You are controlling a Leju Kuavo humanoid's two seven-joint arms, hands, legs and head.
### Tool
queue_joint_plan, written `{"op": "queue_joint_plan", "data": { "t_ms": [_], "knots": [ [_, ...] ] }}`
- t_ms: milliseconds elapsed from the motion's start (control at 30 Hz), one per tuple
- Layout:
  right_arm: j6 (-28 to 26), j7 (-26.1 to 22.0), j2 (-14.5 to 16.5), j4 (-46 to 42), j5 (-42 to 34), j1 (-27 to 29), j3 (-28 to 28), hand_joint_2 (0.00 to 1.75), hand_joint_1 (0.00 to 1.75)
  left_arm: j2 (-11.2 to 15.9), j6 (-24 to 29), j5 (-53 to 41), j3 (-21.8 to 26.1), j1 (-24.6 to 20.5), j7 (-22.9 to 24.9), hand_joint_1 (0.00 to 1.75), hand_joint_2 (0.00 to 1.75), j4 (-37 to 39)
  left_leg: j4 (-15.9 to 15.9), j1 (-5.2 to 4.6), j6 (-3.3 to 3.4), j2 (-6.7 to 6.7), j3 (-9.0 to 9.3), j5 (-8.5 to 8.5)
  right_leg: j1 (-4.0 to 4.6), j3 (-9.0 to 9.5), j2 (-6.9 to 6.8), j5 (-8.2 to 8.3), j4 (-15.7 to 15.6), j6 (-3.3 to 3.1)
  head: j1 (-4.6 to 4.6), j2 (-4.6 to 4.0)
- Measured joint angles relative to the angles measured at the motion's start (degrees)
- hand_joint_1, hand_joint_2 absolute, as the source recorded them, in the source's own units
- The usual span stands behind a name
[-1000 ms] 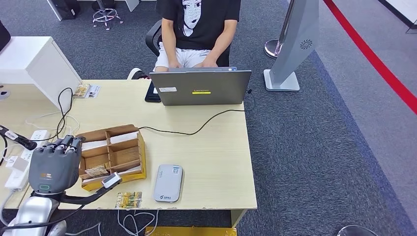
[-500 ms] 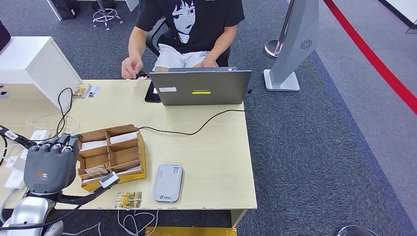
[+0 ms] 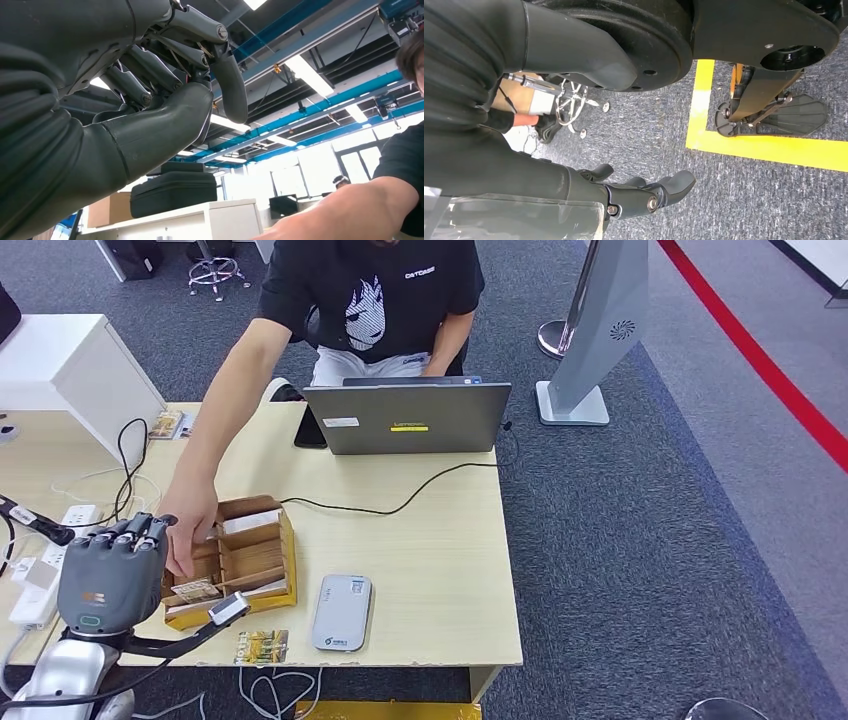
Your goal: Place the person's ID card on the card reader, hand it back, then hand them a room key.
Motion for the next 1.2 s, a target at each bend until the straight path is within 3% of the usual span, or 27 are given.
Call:
{"op": "queue_joint_plan", "data": {
  "t_ms": [233,400,433,567,967,1200],
  "knots": [
    [0.0,0.0,0.0,0.0,0.0,0.0,0.0,1.75,0.00,-0.7,0.0,0.0,0.0,0.0,-0.2,1.75,1.75,0.0,0.0,0.00,0.00,0.00,0.00,0.00,0.00,0.00,0.00,0.00,0.0,0.00,-0.01,0.00],
    [0.0,0.0,0.0,0.0,0.0,0.0,0.0,1.75,0.00,-2.6,0.1,0.0,0.0,0.2,-3.6,1.75,1.75,0.0,0.0,-0.01,0.00,-0.01,-0.02,0.00,-0.01,0.01,-0.01,0.00,0.0,0.00,0.00,0.00],
    [-0.1,0.0,0.0,0.0,-0.1,0.0,0.0,1.75,0.00,-3.1,0.1,0.0,0.0,0.3,-4.3,1.68,1.75,0.0,0.0,-0.02,0.00,-0.01,-0.03,0.00,-0.01,0.01,-0.01,0.00,0.0,0.00,-0.01,0.00],
    [-0.1,0.2,0.0,0.0,-0.2,0.0,0.0,1.75,0.00,-4.7,0.0,0.0,0.0,0.5,-5.9,0.03,1.75,-0.1,0.0,-0.02,0.00,-0.01,-0.03,0.00,-0.01,0.01,-0.01,0.00,0.0,0.00,0.00,0.00],
    [-0.2,0.3,0.0,0.0,-0.6,0.0,0.0,1.75,0.00,-6.9,0.0,0.0,0.0,1.2,-7.5,0.00,1.75,-1.4,0.0,-0.01,0.00,-0.02,-0.04,0.00,0.00,0.01,-0.01,0.00,0.0,0.00,0.00,0.00],
    [-0.2,0.3,0.0,0.0,-0.8,0.0,0.0,1.75,0.00,-5.0,-2.0,0.0,-0.1,1.2,-4.0,0.00,1.75,-1.4,0.0,-0.01,0.00,-0.01,-0.02,0.00,0.00,-0.02,-0.01,0.00,0.0,0.00,-0.01,0.00]
  ]
}}
